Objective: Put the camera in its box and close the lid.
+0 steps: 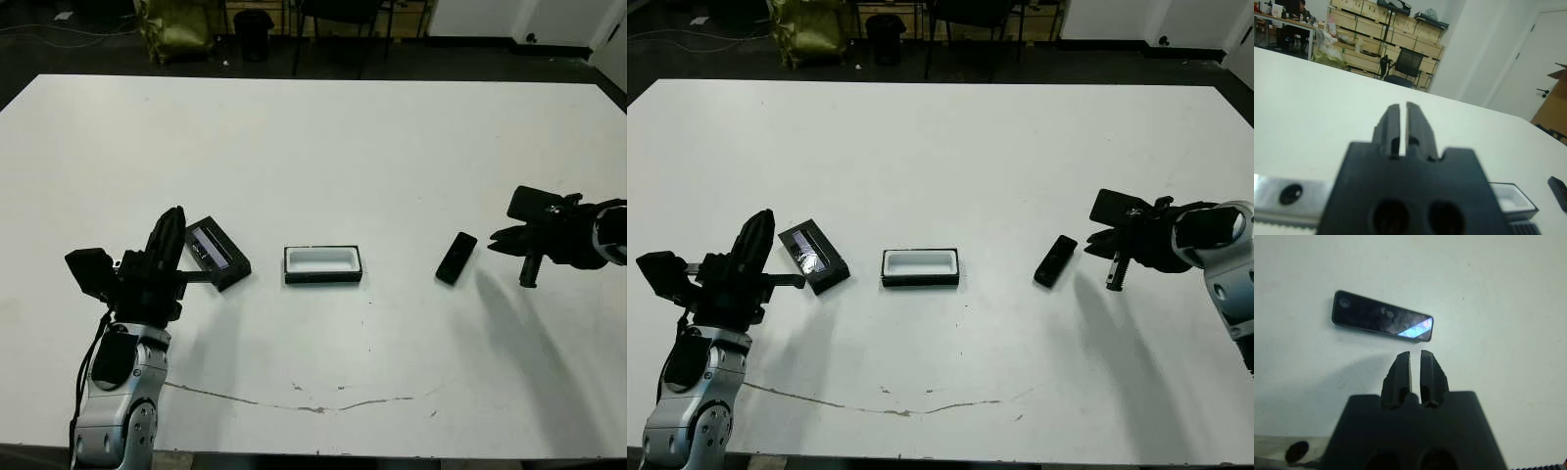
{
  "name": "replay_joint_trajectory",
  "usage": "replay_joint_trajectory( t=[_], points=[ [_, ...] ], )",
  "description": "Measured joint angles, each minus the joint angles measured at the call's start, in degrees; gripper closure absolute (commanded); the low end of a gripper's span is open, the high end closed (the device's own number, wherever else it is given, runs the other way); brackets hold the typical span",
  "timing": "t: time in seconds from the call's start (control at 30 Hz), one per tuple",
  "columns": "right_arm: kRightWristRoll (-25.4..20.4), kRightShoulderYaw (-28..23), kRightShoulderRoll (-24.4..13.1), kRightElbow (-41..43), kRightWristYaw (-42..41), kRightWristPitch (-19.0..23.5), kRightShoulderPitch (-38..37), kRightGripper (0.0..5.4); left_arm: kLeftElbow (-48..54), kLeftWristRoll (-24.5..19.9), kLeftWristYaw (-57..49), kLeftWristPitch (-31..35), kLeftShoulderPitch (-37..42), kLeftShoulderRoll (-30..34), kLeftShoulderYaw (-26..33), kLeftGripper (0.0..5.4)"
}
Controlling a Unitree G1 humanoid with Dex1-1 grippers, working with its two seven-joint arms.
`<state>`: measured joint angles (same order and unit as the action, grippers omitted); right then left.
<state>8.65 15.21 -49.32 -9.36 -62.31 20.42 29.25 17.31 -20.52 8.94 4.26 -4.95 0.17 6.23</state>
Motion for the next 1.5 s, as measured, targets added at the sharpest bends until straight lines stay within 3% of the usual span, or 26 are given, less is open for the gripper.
replay_joint_trajectory(
  t=[0.47, 0.83, 1.5],
  points=[
    [2.23, 1.55, 1.51, -4.84, 0.07, -0.22, 1.99, 5.40, -0.09, -0.10, 0.31, 0.03, -0.11, -0.01, 0.06, 5.37],
    [3.78, 2.35, 3.79, -6.18, 0.15, 2.21, 3.17, 5.40, -0.07, 0.08, 0.23, -0.02, -0.37, 0.00, 0.02, 5.37],
    [7.04, 4.24, 7.25, -12.94, 2.32, -1.22, 5.63, 5.40, -0.04, 0.01, 0.31, 0.01, -0.88, -0.01, -0.09, 5.37]
  ],
)
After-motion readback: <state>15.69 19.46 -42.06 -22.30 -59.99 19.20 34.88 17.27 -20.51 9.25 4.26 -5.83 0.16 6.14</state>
